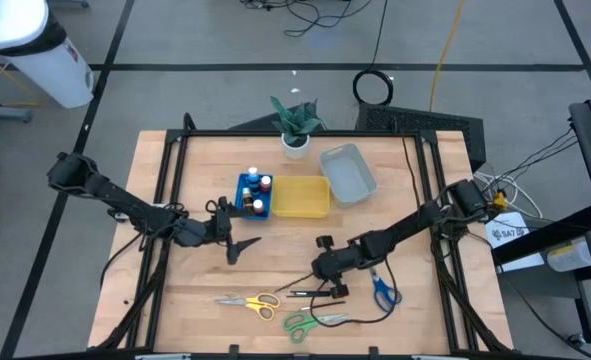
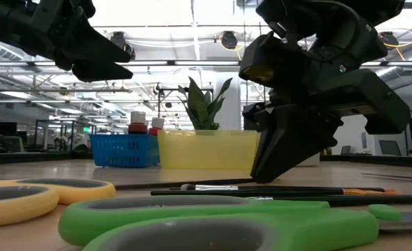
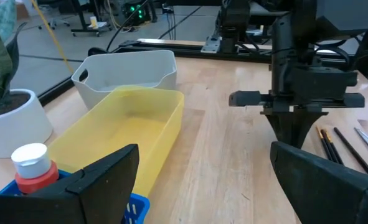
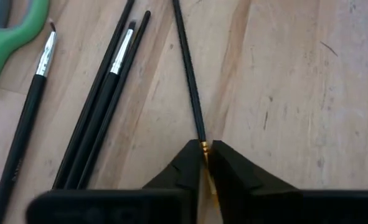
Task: Pick & Place Paint Supplies
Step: Put the top black paint brush into the yellow bin
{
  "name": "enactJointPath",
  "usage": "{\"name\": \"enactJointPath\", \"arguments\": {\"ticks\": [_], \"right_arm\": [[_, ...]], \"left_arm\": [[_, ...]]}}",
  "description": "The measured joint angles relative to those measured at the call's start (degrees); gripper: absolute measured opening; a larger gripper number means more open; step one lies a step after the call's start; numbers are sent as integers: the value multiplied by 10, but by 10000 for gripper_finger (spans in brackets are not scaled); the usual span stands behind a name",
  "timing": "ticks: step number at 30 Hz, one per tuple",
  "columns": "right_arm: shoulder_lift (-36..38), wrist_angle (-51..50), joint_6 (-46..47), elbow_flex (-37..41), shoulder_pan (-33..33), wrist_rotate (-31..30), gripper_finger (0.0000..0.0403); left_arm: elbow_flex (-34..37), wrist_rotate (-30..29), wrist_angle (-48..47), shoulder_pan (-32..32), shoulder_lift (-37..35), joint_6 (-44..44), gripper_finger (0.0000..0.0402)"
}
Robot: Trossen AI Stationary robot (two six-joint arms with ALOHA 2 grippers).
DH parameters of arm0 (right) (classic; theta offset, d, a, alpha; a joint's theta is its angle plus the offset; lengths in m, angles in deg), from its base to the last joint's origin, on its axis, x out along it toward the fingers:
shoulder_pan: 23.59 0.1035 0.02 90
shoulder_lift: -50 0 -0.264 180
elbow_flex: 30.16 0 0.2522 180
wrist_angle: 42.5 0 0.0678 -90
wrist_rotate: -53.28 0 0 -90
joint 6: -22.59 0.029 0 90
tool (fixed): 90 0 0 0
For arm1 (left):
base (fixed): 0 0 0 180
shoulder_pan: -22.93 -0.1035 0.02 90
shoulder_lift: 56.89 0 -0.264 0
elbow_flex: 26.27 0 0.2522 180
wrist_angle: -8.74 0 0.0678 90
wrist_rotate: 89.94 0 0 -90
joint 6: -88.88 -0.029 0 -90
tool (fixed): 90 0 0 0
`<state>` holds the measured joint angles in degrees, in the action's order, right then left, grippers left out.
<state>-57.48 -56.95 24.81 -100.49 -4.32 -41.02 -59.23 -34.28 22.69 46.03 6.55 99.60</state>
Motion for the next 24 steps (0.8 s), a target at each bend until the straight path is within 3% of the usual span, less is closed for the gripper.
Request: {"name": "enactJointPath", "arguments": {"ticks": [9, 16, 24], "right_arm": [[2, 1, -1, 16, -1, -5, 3], [49, 23, -2, 21, 2, -27, 1], [113, 20, 18, 19, 15, -96, 1]], "left_arm": [[0, 0, 0, 0, 0, 0, 376], [0, 0, 0, 0, 0, 0, 376], [0, -1, 0, 0, 0, 0, 377]]}}
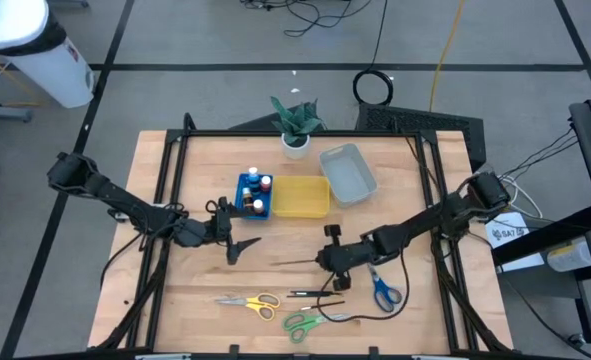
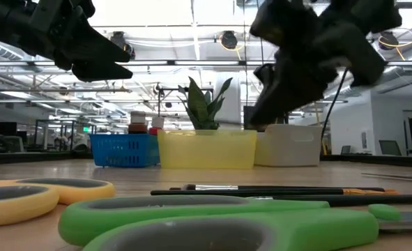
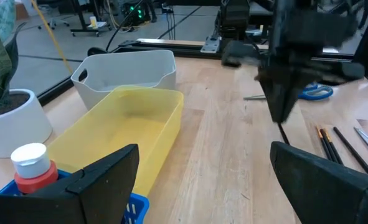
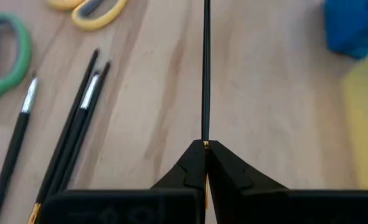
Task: Pick & Place Paint Supplies
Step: Put the top black paint brush into the yellow bin, then put the black makeup brush into the yellow bin
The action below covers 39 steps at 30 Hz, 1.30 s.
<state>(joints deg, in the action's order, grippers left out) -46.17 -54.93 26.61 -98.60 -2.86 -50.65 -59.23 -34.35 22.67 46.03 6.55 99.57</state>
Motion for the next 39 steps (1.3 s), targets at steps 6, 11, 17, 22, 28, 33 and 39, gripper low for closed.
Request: {"name": "enactJointPath", "arguments": {"ticks": [6, 11, 17, 22, 28, 33, 39], "right_arm": [[47, -48, 60, 0, -14, -92, 0], [70, -58, 88, -1, -61, -138, 0], [63, -56, 91, -1, -158, -84, 0], [60, -59, 91, -1, -198, -68, 0], [60, -57, 92, -1, -210, -69, 8], [60, -57, 118, -1, -212, -69, 38], [60, -55, 105, -1, -212, -69, 76]], "left_arm": [[0, 0, 2, 0, 0, 0, 377], [0, -1, 7, 0, 0, -3, 376], [0, -1, 11, 0, 0, -5, 377], [0, -1, 10, 0, 0, -5, 377], [0, -1, 9, 0, 0, -5, 377], [0, -1, 9, 0, 0, -4, 377], [0, -1, 9, 0, 0, -4, 377]]}}
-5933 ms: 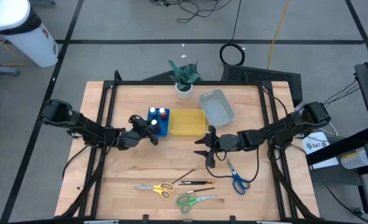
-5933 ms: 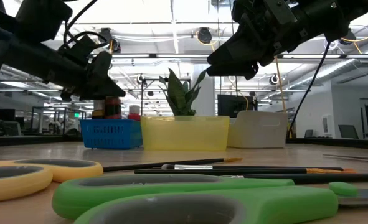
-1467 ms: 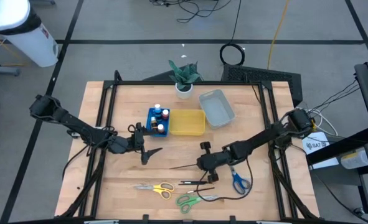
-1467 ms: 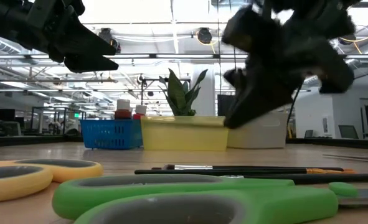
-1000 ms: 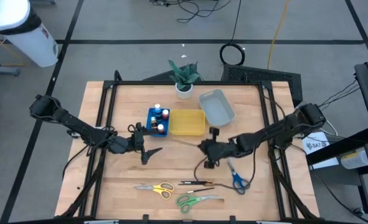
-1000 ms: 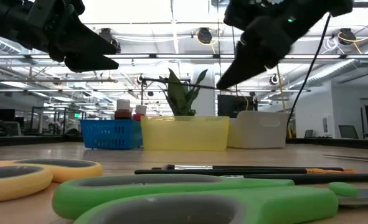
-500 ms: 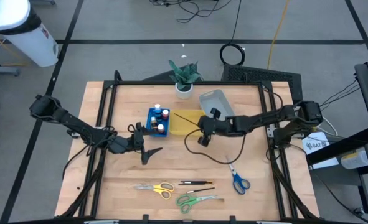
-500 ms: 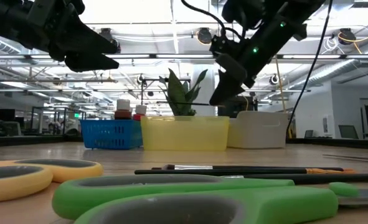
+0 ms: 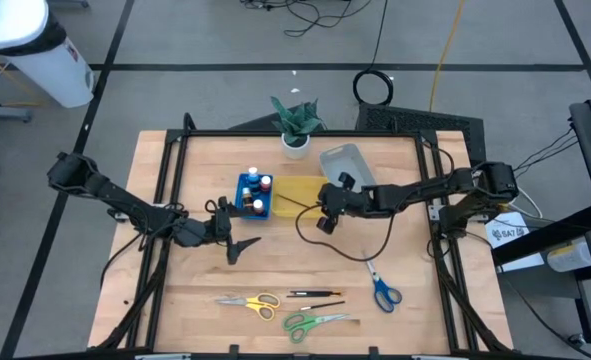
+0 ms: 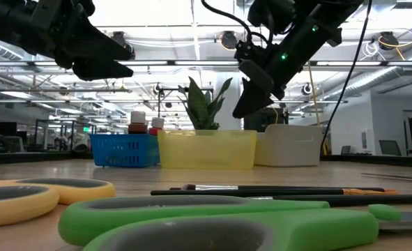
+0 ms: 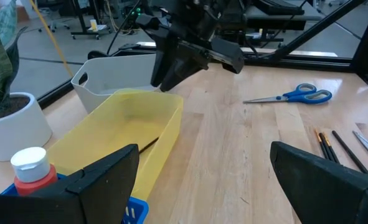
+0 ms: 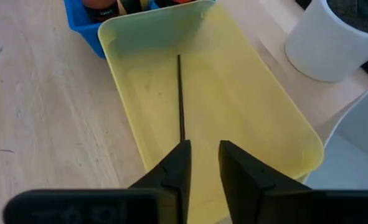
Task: Pick & Place Paint Supplies
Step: Put the black makeup brush into the yellow bin
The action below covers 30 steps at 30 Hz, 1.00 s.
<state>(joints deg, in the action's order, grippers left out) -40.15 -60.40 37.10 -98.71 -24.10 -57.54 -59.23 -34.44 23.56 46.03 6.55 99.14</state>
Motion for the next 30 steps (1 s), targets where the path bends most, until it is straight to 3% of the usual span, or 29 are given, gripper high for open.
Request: {"name": "enactJointPath", "arguments": {"ticks": [4, 10, 13, 20, 26, 30], "right_arm": [[0, 24, -8, 0, 13, 22, 90], [0, 96, -20, 0, 77, 158, 95], [0, 123, -27, 0, 121, 194, 94], [0, 336, -48, 63, 221, 195, 95], [0, 542, -94, 143, 267, 190, 92], [0, 510, -85, 129, 294, 97, 111]], "left_arm": [[0, 0, 0, 0, 0, 0, 377], [0, 0, 0, 0, 0, -7, 377], [0, 0, 0, 0, 0, -7, 377], [0, 1, 0, 0, 0, 2, 377], [0, 1, 0, 0, 0, 5, 377], [0, 1, 0, 0, 0, 8, 376]]}}
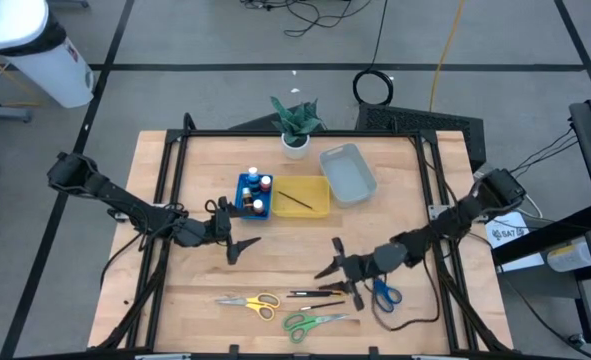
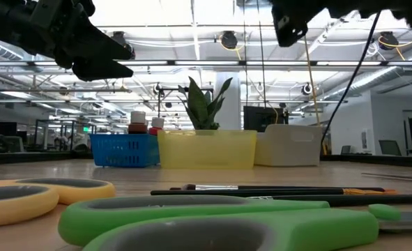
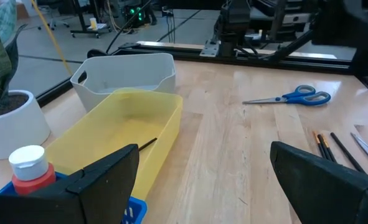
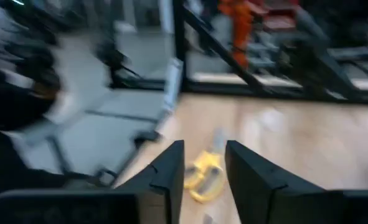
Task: Pick & Place Paint Supplies
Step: Put the black makeup brush into the yellow bin
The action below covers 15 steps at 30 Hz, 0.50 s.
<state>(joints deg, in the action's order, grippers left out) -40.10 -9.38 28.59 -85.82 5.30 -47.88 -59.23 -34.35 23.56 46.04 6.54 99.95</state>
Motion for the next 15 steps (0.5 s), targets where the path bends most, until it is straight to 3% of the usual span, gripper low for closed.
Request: {"name": "enactJointPath", "arguments": {"ticks": [5, 11, 15], "right_arm": [[-6, -205, 25, -85, 41, -97, 171], [-86, -408, 102, -187, 54, -95, 194], [-147, -437, 117, -199, 52, -12, 183]], "left_arm": [[0, 0, 0, 0, 0, -1, 377], [0, 0, -1, 0, 0, -17, 377], [0, 0, -2, 0, 0, -19, 377]]}}
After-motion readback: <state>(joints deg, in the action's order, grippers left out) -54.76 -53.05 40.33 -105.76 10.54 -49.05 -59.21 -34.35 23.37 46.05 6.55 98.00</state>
